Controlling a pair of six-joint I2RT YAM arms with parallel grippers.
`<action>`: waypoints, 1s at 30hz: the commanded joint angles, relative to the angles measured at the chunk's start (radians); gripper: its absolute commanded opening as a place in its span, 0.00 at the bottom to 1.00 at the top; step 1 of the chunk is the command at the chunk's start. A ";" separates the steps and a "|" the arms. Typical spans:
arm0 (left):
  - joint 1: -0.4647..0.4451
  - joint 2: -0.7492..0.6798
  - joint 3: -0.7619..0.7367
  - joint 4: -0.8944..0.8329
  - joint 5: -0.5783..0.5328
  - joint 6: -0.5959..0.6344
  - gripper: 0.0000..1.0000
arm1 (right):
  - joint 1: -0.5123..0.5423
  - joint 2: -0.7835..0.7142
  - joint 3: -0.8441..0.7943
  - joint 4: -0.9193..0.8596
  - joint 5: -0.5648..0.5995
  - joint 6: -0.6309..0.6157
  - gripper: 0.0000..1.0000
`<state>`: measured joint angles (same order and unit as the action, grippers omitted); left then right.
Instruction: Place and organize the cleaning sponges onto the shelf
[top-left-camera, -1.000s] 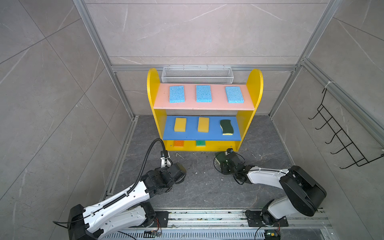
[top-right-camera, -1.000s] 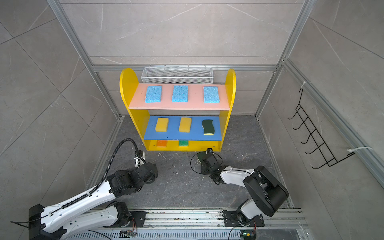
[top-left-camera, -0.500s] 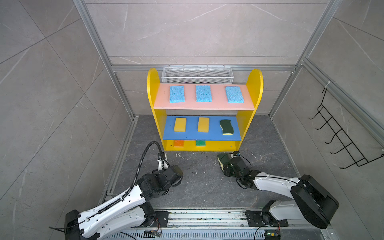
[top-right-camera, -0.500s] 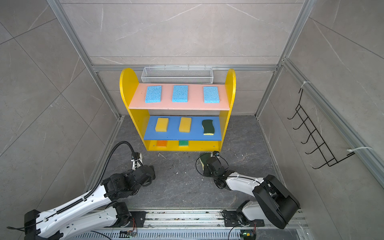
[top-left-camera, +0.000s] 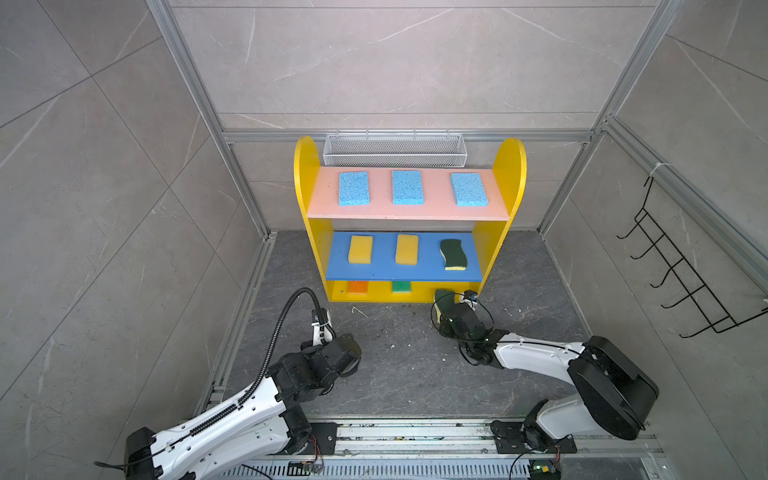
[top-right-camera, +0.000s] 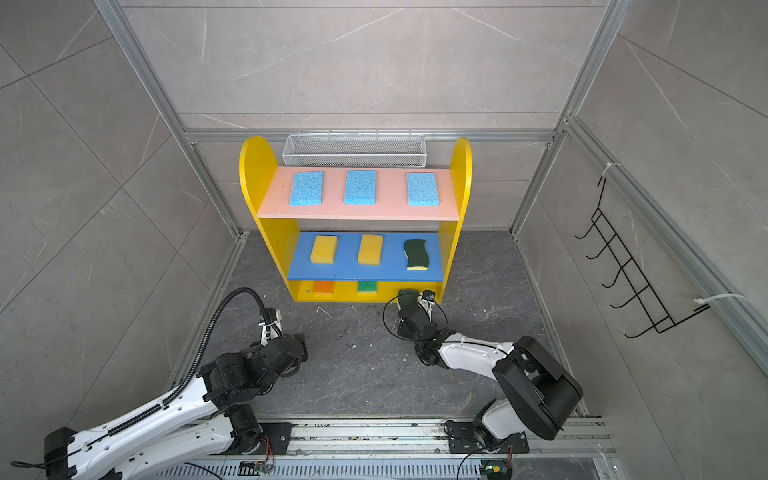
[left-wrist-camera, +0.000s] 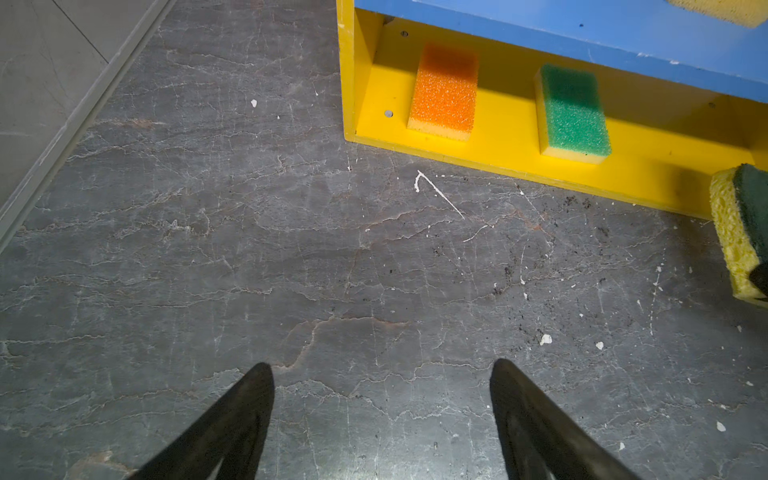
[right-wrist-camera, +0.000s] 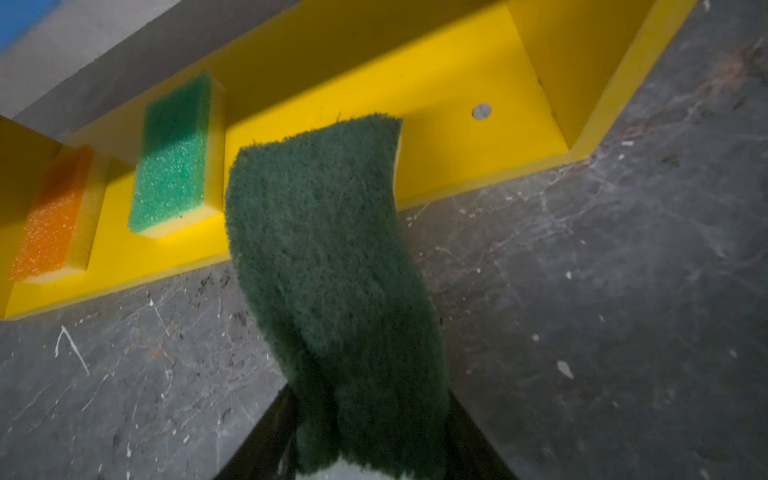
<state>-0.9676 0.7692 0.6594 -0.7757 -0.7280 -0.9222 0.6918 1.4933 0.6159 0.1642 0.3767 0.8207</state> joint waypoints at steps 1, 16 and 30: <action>0.012 -0.026 -0.005 0.026 -0.033 0.038 0.84 | 0.003 0.053 0.039 0.007 0.089 0.023 0.50; 0.070 0.013 -0.021 0.112 0.005 0.120 0.85 | -0.007 0.230 0.176 0.027 0.181 0.034 0.50; 0.131 0.072 -0.031 0.196 0.057 0.172 0.85 | -0.041 0.292 0.229 0.050 0.203 -0.054 0.53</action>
<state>-0.8478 0.8303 0.6289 -0.6231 -0.6781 -0.7822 0.6605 1.7626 0.8101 0.1848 0.5518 0.8116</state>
